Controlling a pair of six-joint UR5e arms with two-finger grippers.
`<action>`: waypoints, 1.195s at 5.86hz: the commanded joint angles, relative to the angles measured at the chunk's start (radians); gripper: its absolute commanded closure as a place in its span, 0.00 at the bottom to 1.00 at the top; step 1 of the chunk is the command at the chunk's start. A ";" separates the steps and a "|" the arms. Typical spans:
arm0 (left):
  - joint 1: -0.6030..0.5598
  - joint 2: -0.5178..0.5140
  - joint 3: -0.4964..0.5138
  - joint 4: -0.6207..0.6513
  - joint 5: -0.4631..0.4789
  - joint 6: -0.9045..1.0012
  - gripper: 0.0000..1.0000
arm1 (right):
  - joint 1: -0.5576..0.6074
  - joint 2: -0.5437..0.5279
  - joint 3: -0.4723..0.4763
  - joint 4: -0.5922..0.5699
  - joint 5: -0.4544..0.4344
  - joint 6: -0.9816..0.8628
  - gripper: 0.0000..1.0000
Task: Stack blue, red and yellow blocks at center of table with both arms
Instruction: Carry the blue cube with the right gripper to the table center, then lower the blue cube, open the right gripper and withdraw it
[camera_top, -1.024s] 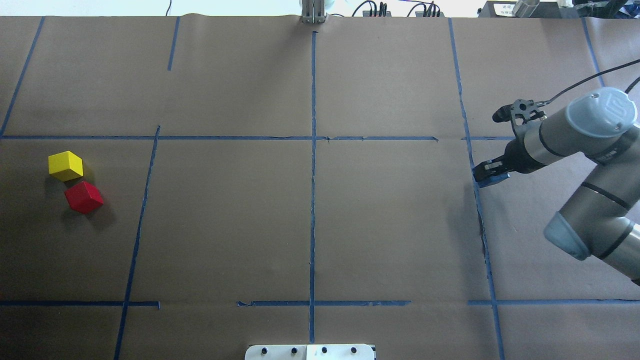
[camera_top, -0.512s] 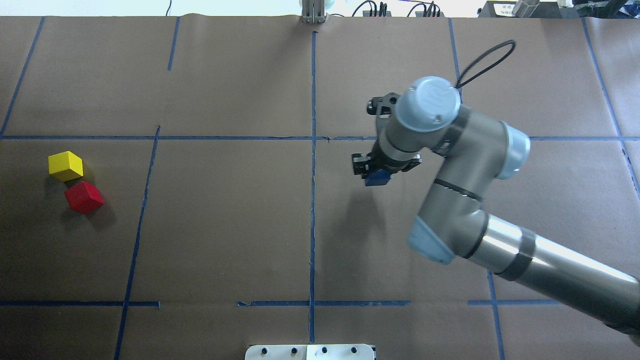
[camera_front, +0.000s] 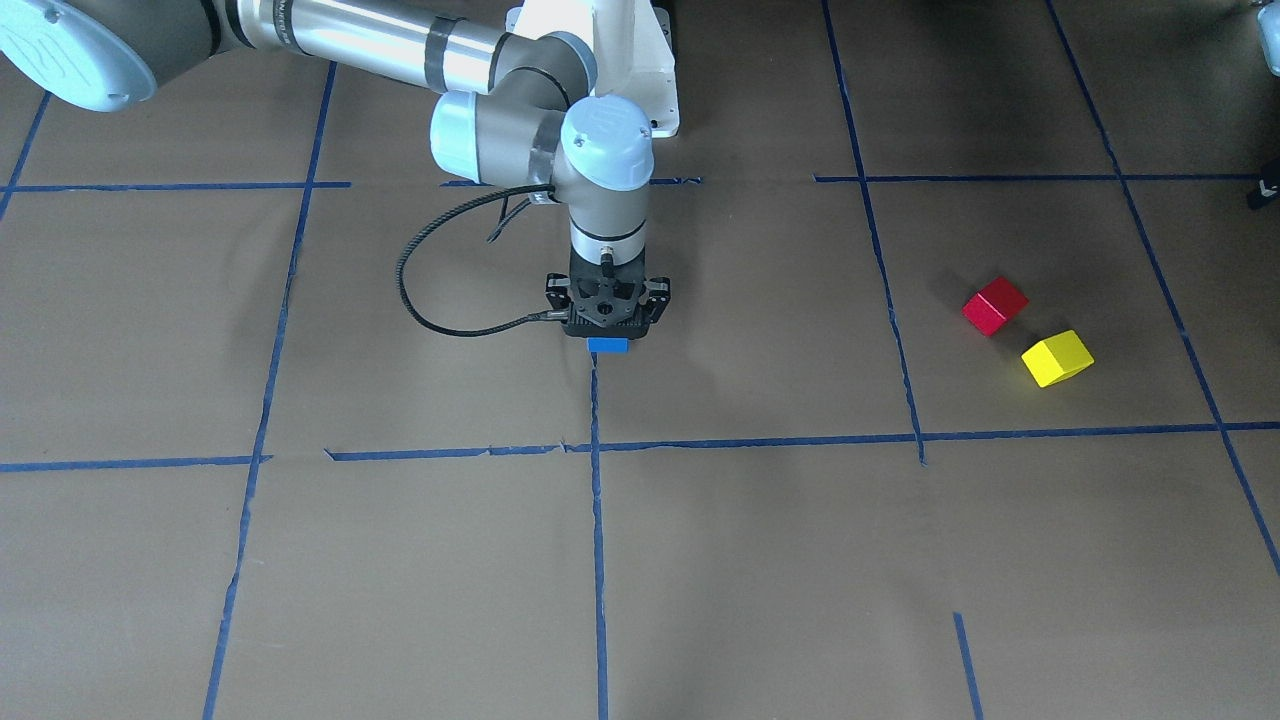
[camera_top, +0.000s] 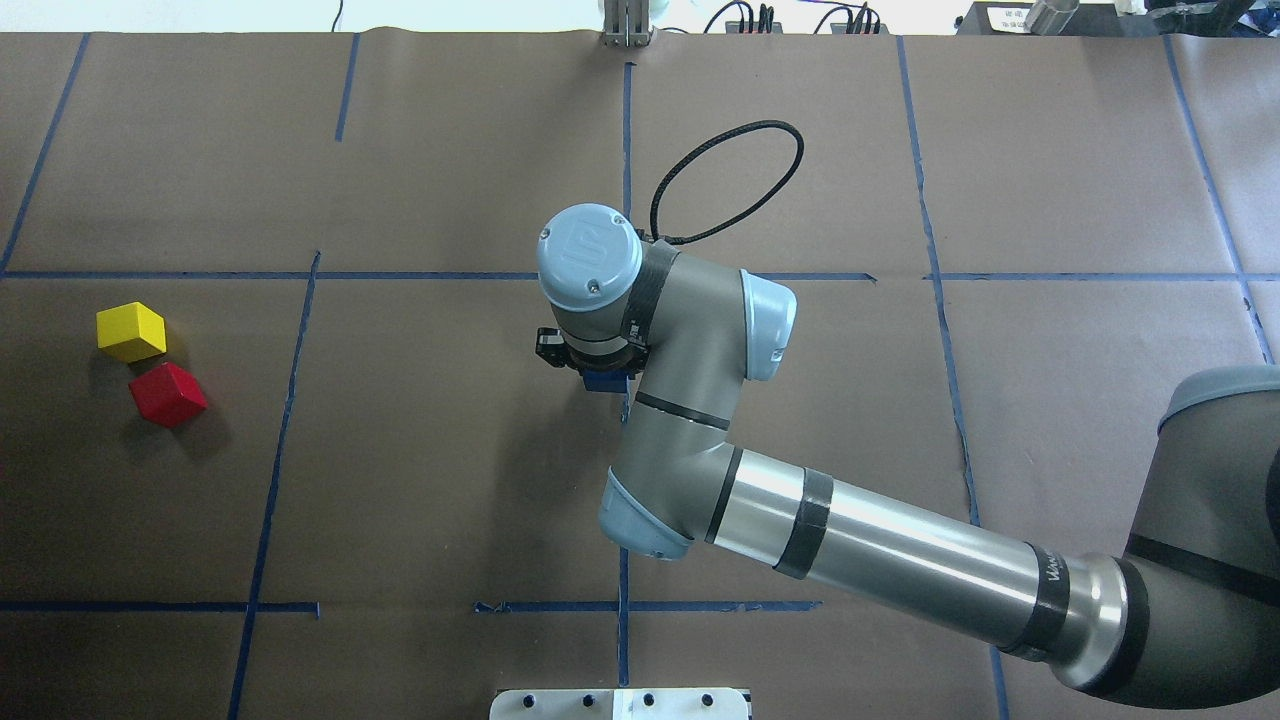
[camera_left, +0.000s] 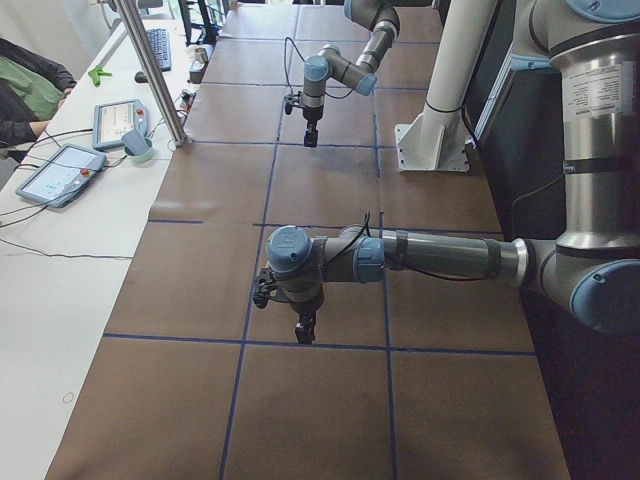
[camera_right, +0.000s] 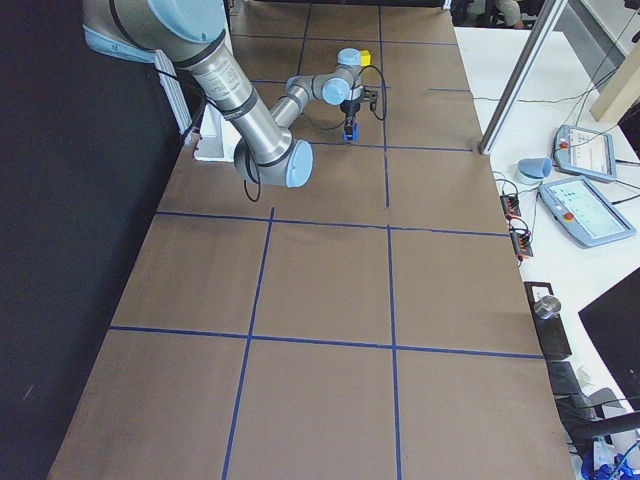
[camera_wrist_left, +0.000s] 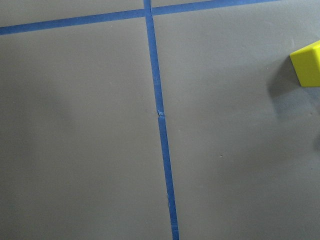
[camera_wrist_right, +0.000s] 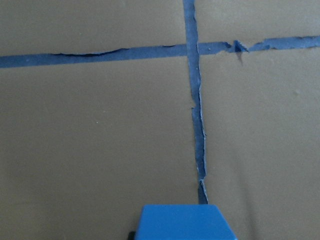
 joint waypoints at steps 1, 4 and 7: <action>0.007 0.000 0.001 0.000 -0.001 -0.001 0.00 | -0.004 -0.002 -0.015 -0.001 -0.003 -0.017 0.85; 0.006 0.000 -0.001 0.000 0.001 -0.001 0.00 | 0.010 -0.013 -0.009 0.000 0.003 -0.072 0.01; 0.007 -0.011 -0.001 -0.002 0.001 0.001 0.00 | 0.131 -0.031 0.099 -0.009 0.108 -0.112 0.00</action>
